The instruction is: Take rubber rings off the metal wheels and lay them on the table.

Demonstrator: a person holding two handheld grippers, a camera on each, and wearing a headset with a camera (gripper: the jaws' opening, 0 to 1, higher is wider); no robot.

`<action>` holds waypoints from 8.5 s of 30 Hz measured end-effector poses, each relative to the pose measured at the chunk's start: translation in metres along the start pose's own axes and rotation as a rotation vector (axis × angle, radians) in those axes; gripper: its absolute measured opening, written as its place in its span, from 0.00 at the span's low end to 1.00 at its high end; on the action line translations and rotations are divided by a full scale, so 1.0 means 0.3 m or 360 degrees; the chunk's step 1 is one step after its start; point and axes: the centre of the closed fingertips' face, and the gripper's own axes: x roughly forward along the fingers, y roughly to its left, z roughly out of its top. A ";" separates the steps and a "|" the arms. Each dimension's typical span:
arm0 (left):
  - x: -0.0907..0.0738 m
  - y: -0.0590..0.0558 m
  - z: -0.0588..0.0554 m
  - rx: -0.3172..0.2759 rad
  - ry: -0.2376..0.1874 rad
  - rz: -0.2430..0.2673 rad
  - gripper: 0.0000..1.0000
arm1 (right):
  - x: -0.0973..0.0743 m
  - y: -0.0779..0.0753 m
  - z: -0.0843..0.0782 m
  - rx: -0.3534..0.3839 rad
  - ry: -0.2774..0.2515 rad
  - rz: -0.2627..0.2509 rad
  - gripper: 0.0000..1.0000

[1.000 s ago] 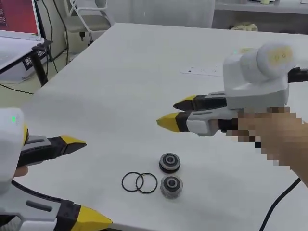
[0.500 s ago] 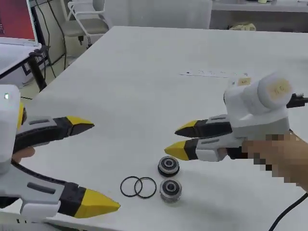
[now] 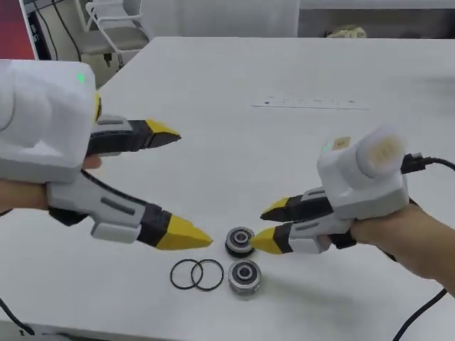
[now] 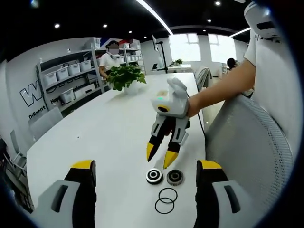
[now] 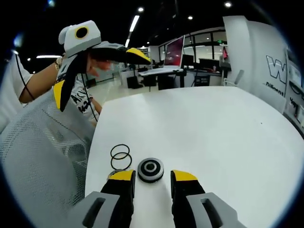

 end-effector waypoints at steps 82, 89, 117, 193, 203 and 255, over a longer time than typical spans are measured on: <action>0.322 -0.062 -0.300 -0.0177 0.0134 -0.0128 0.07 | 0.031 -0.038 -0.047 0.0540 0.0013 -0.0048 0.00; 0.323 -0.065 -0.298 -0.0164 0.0127 -0.0136 0.07 | 0.025 -0.031 -0.039 0.0632 0.0003 -0.0039 0.00; 0.332 -0.068 -0.292 -0.0149 0.0084 -0.0126 0.07 | 0.017 0.002 0.004 0.0519 0.0021 -0.0001 0.00; -0.196 -0.139 -0.206 -0.0271 0.0130 0.0210 0.80 | -0.031 0.013 0.176 0.0539 -0.0220 -0.0069 0.00; -0.177 -0.181 -0.288 -0.0272 0.0236 0.0206 0.80 | 0.021 0.091 0.202 0.0634 -0.0243 0.0074 0.00; -0.175 -0.159 -0.328 -0.0461 0.0189 0.0235 0.80 | 0.159 0.218 0.037 0.0402 0.0156 0.0152 0.06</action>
